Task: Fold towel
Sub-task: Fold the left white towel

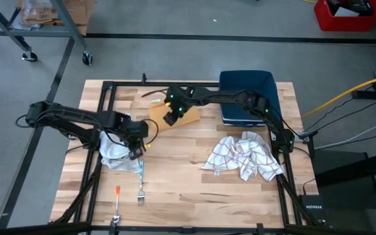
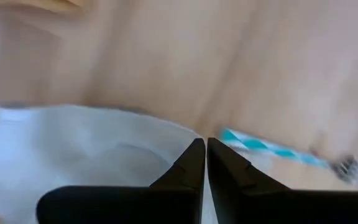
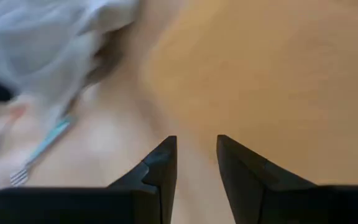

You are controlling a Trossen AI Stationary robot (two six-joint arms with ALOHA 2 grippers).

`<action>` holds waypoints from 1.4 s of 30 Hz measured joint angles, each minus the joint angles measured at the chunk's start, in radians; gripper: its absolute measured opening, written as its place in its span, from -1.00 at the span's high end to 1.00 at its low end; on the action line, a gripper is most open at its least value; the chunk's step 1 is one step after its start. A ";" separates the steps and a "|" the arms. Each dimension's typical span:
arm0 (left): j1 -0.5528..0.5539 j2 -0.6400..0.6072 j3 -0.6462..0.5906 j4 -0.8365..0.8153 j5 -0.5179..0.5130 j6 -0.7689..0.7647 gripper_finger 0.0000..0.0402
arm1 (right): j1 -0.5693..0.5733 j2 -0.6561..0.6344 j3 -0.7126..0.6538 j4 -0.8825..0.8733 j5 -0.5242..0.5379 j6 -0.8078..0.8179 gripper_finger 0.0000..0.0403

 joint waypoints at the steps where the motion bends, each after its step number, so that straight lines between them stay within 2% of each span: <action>1: -0.015 0.000 0.000 -0.010 0.029 0.000 0.95 | 0.011 0.000 0.000 0.000 -0.040 0.000 0.42; 3: -0.045 0.000 0.000 -0.029 0.085 -0.013 0.95 | 0.035 0.000 0.000 -0.002 -0.077 0.000 0.42; 8: -0.120 0.000 0.000 -0.056 0.225 -0.112 0.95 | 0.111 0.000 0.000 -0.001 -0.082 -0.001 0.42; 13: -0.201 0.000 0.000 -0.071 0.238 -0.113 0.92 | 0.177 0.000 0.000 -0.001 -0.039 -0.023 0.42; 16: -0.242 0.000 0.000 -0.107 0.186 -0.100 0.80 | 0.211 0.000 0.000 0.000 -0.028 -0.055 0.42; 20: -0.273 0.000 0.000 -0.135 0.077 -0.145 0.51 | 0.249 0.000 0.000 0.000 -0.004 -0.058 0.42; 26: -0.281 0.000 0.000 -0.124 -0.006 -0.212 0.19 | 0.297 0.000 0.000 0.000 0.011 -0.058 0.42; 34: -0.281 0.000 0.000 -0.129 -0.120 -0.452 0.17 | 0.360 0.000 0.000 0.000 0.085 -0.058 0.42; 42: -0.280 0.001 0.000 -0.129 -0.227 -0.597 0.24 | 0.410 0.000 0.000 0.000 0.152 -0.058 0.42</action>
